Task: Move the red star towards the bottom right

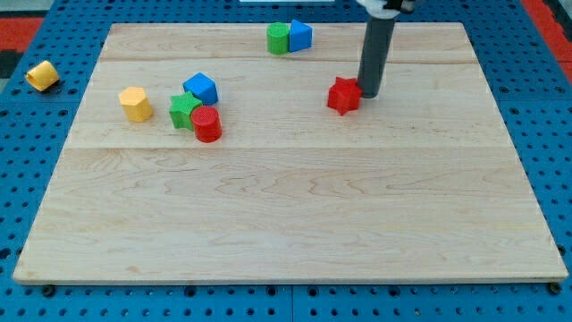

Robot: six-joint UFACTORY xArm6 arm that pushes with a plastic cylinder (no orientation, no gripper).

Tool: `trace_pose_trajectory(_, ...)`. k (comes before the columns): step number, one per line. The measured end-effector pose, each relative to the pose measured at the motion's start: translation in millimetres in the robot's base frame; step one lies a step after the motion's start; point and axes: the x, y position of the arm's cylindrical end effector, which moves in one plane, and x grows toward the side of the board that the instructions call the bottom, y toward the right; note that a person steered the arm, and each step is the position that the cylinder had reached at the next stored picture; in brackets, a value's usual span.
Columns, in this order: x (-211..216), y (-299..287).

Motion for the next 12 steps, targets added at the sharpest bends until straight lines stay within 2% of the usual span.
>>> trace_pose_trajectory(1,-29,-4)
trace_pose_trajectory(2,-27,-50)
trace_pose_trajectory(3,7,-35)
trace_pose_trajectory(4,38,35)
trace_pose_trajectory(5,73,27)
trace_pose_trajectory(6,35,51)
trace_pose_trajectory(7,22,3)
trace_pose_trajectory(8,35,-32)
trace_pose_trajectory(9,86,-4)
trace_pose_trajectory(11,185,12)
trace_pose_trajectory(12,204,25)
